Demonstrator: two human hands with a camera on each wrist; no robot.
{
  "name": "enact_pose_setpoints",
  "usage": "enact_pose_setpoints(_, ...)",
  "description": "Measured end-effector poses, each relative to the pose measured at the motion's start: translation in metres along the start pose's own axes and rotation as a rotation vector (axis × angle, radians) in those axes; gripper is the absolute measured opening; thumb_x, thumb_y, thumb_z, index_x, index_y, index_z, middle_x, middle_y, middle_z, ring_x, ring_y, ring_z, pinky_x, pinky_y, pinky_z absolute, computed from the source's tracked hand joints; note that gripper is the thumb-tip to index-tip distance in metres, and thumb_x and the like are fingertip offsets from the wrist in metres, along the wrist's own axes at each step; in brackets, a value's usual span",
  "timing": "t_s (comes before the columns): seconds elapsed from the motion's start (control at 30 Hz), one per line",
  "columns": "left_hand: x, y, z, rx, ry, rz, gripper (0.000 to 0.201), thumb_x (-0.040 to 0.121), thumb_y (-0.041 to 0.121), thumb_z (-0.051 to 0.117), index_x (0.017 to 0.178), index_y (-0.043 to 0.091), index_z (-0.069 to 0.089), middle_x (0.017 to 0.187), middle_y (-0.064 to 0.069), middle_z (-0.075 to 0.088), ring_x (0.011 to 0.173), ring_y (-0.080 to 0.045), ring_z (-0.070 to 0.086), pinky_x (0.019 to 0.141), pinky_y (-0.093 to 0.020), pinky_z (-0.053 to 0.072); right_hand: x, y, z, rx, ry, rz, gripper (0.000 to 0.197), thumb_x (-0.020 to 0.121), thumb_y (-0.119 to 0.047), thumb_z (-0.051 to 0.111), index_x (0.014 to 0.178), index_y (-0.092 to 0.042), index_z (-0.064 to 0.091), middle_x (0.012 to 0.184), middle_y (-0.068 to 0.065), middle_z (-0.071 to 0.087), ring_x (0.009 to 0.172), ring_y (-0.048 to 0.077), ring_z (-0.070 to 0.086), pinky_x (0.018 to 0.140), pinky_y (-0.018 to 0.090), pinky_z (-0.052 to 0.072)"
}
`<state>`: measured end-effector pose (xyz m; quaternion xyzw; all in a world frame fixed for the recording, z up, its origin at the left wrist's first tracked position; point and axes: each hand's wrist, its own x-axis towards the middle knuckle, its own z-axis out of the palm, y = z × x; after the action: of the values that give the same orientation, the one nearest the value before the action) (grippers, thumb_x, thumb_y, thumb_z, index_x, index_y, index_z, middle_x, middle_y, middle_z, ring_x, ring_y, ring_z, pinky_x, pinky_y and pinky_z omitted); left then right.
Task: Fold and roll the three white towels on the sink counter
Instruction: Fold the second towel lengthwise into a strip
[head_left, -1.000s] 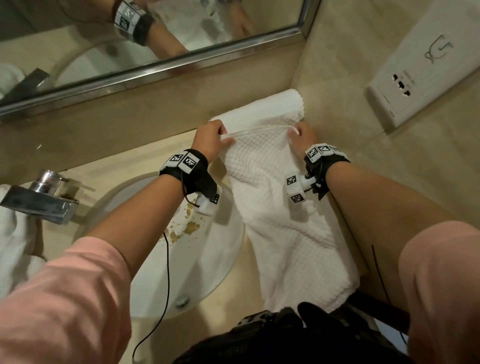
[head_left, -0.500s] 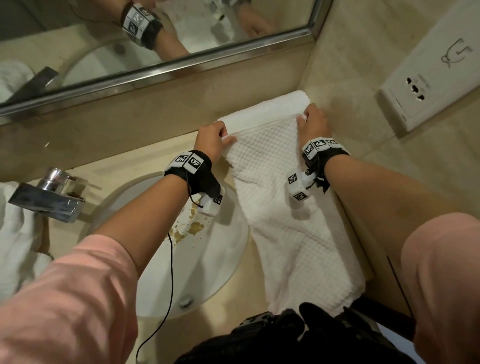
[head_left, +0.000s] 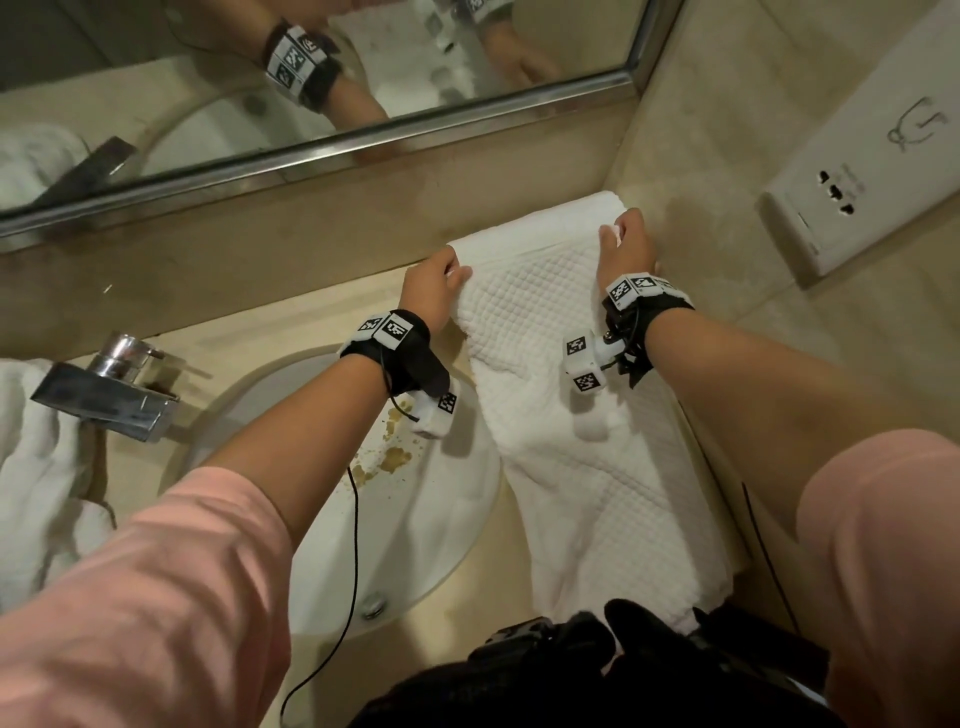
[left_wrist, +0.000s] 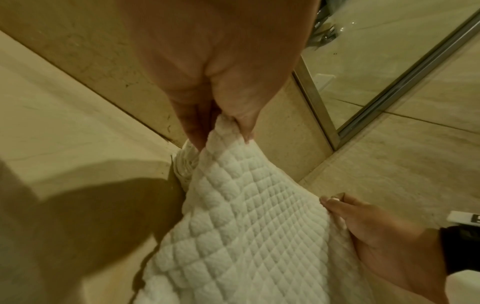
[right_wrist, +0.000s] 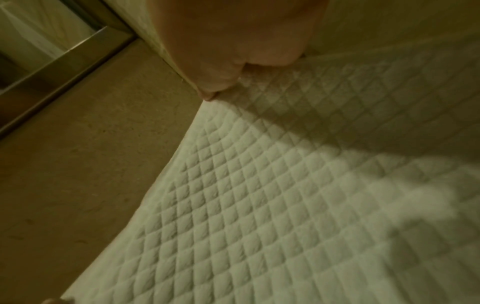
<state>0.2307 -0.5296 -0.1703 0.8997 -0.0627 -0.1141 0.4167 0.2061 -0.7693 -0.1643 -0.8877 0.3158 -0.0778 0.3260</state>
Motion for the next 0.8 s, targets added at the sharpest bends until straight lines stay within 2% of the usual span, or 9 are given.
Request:
enact_pose_setpoints(0.07, -0.004, 0.003, -0.004, -0.019, 0.052, 0.027, 0.023, 0.096, 0.022, 0.052, 0.079, 0.01, 0.041, 0.07, -0.004, 0.044, 0.069, -0.019, 0.037, 0.054, -0.027, 0.023, -0.002, -0.001, -0.002, 0.061, 0.04, -0.069, 0.011, 0.099, -0.024, 0.038, 0.09, -0.02, 0.033, 0.063, -0.007, 0.034, 0.061, 0.017, 0.035, 0.073, 0.03, 0.03)
enact_pose_setpoints(0.13, -0.011, 0.01, -0.008, -0.044, 0.107, 0.047, 0.023, 0.097, 0.023, 0.049, 0.08, 0.01, 0.04, 0.069, -0.001, 0.043, 0.068, -0.017, 0.037, 0.054, -0.022, 0.027, -0.003, -0.006, -0.006, 0.09, 0.088, -0.15, 0.01, 0.099, -0.021, 0.039, 0.092, -0.015, 0.036, 0.071, 0.002, 0.04, 0.066, 0.02, 0.037, 0.063, 0.028, 0.029)
enact_pose_setpoints(0.2, -0.015, 0.02, -0.015, -0.101, 0.16, 0.054, 0.023, 0.098, 0.023, 0.047, 0.081, 0.011, 0.04, 0.066, 0.007, 0.04, 0.066, -0.015, 0.037, 0.055, -0.024, 0.029, -0.004, -0.015, -0.013, 0.08, 0.142, -0.186, 0.014, 0.099, -0.021, 0.039, 0.098, -0.008, 0.044, 0.081, 0.007, 0.046, 0.072, 0.021, 0.042, 0.063, 0.029, 0.029)
enact_pose_setpoints(0.27, -0.017, 0.031, -0.025, -0.165, 0.204, 0.06, 0.022, 0.098, 0.024, 0.048, 0.082, 0.011, 0.04, 0.066, 0.01, 0.04, 0.063, -0.011, 0.037, 0.056, -0.025, 0.031, -0.006, -0.024, -0.024, 0.096, 0.198, -0.224, 0.022, 0.099, -0.021, 0.038, 0.105, -0.002, 0.046, 0.084, 0.007, 0.049, 0.074, 0.022, 0.046, 0.064, 0.03, 0.032)
enact_pose_setpoints(0.37, -0.019, 0.048, -0.045, -0.185, 0.269, 0.116, 0.02, 0.098, 0.024, 0.05, 0.085, 0.012, 0.041, 0.068, 0.012, 0.041, 0.059, -0.001, 0.037, 0.053, -0.017, 0.031, -0.008, -0.039, -0.043, 0.137, 0.275, -0.281, 0.024, 0.099, -0.022, 0.036, 0.104, -0.002, 0.047, 0.081, 0.005, 0.051, 0.073, 0.021, 0.047, 0.062, 0.03, 0.032)
enact_pose_setpoints(0.43, -0.015, 0.056, -0.059, -0.216, 0.328, 0.144, 0.02, 0.097, 0.024, 0.052, 0.084, 0.013, 0.041, 0.069, 0.012, 0.04, 0.059, 0.0, 0.036, 0.052, -0.014, 0.031, -0.008, -0.051, -0.052, 0.173, 0.291, -0.317, 0.025, 0.1, -0.026, 0.037, 0.102, -0.003, 0.048, 0.078, 0.004, 0.052, 0.07, 0.021, 0.047, 0.06, 0.029, 0.033)
enact_pose_setpoints(0.53, -0.005, 0.053, -0.072, -0.288, 0.414, 0.161, 0.023, 0.094, 0.025, 0.056, 0.08, 0.015, 0.041, 0.066, 0.01, 0.035, 0.06, -0.009, 0.031, 0.055, -0.022, 0.03, -0.005, -0.069, -0.053, 0.21, 0.259, -0.338, 0.027, 0.1, -0.031, 0.038, 0.1, -0.006, 0.048, 0.075, 0.004, 0.052, 0.067, 0.02, 0.046, 0.058, 0.029, 0.033)
enact_pose_setpoints(0.67, 0.001, 0.034, -0.068, -0.336, 0.455, 0.096, 0.026, 0.091, 0.023, 0.063, 0.078, 0.012, 0.043, 0.069, 0.004, 0.035, 0.06, -0.007, 0.027, 0.05, -0.012, 0.028, 0.005, -0.075, -0.038, 0.19, 0.125, -0.313, 0.018, 0.098, -0.033, 0.041, 0.091, -0.017, 0.039, 0.073, 0.004, 0.05, 0.063, 0.021, 0.043, 0.058, 0.03, 0.033)
enact_pose_setpoints(0.8, 0.011, 0.003, -0.056, -0.299, 0.466, -0.033, 0.027, 0.088, 0.023, 0.067, 0.076, 0.011, 0.046, 0.07, -0.001, 0.041, 0.058, -0.008, 0.03, 0.05, -0.012, 0.03, 0.016, -0.073, -0.019, 0.168, -0.003, -0.295, 0.018, 0.098, -0.032, 0.042, 0.088, -0.019, 0.035, 0.074, 0.004, 0.048, 0.062, 0.02, 0.04, 0.055, 0.03, 0.032)
